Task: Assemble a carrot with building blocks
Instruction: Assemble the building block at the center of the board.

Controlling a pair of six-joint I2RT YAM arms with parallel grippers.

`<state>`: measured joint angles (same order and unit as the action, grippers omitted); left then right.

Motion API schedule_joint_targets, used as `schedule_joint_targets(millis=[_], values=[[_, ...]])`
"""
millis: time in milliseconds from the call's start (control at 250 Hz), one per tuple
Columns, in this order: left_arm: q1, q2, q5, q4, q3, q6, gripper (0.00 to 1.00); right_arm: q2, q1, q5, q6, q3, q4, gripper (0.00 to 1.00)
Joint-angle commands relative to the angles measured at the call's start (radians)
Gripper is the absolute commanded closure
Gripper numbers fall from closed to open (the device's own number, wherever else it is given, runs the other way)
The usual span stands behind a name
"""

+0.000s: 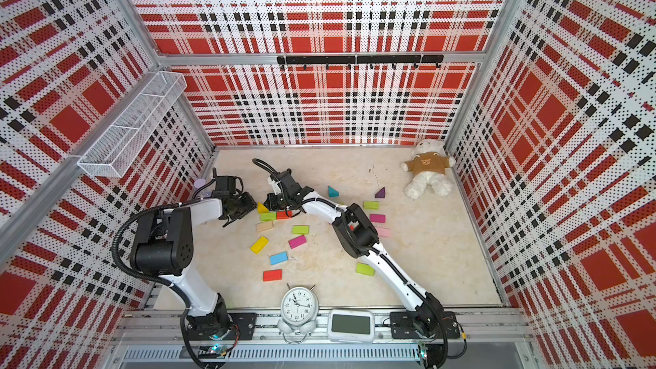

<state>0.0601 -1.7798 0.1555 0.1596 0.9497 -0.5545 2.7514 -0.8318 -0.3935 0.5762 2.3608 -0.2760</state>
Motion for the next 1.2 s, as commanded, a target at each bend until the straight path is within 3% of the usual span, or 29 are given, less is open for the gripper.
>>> schedule_joint_targets(millis=[0, 1192], values=[[-0.007, 0.017, 0.010, 0.015, -0.025, -0.013, 0.59, -0.042, -0.007, 0.017, -0.003, -0.018, -0.008, 0.82], [-0.016, 0.049, 0.004, 0.020, -0.038, -0.016, 0.59, -0.091, -0.013, 0.030, -0.003, -0.087, 0.020, 0.84]])
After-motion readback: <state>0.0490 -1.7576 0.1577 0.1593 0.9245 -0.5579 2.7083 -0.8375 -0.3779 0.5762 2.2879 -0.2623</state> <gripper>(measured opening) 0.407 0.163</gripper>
